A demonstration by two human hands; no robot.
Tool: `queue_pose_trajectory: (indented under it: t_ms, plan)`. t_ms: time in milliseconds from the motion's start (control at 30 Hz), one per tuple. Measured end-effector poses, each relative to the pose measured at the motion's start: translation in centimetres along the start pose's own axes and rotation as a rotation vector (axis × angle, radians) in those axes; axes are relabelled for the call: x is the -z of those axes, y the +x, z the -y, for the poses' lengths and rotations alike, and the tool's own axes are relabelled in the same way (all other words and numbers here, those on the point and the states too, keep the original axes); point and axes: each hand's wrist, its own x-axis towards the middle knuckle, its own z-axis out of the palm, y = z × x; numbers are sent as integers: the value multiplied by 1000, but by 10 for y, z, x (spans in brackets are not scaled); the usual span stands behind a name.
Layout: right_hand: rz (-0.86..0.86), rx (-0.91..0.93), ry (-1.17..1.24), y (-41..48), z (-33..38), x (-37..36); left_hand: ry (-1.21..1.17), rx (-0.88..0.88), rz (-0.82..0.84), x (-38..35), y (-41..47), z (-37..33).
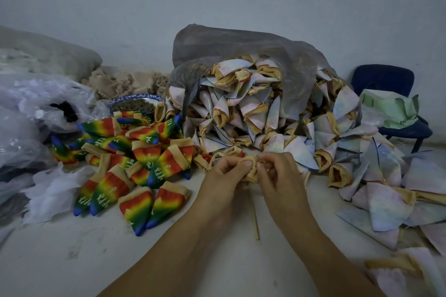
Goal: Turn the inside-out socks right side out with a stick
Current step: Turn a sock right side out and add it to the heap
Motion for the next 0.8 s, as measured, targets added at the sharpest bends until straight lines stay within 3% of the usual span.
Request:
queue_pose_trajectory:
  t_ms: [267, 567, 800]
  plan:
    - [-97, 136, -189, -7, 16, -11, -128, -18, -114, -2, -1, -1]
    - [-130, 103, -72, 0, 11, -2, -485, -7, -19, -7, -2, -2]
    - [-149, 72, -85, 3, 12, 2, -504, 57, 117, -7, -5, -4]
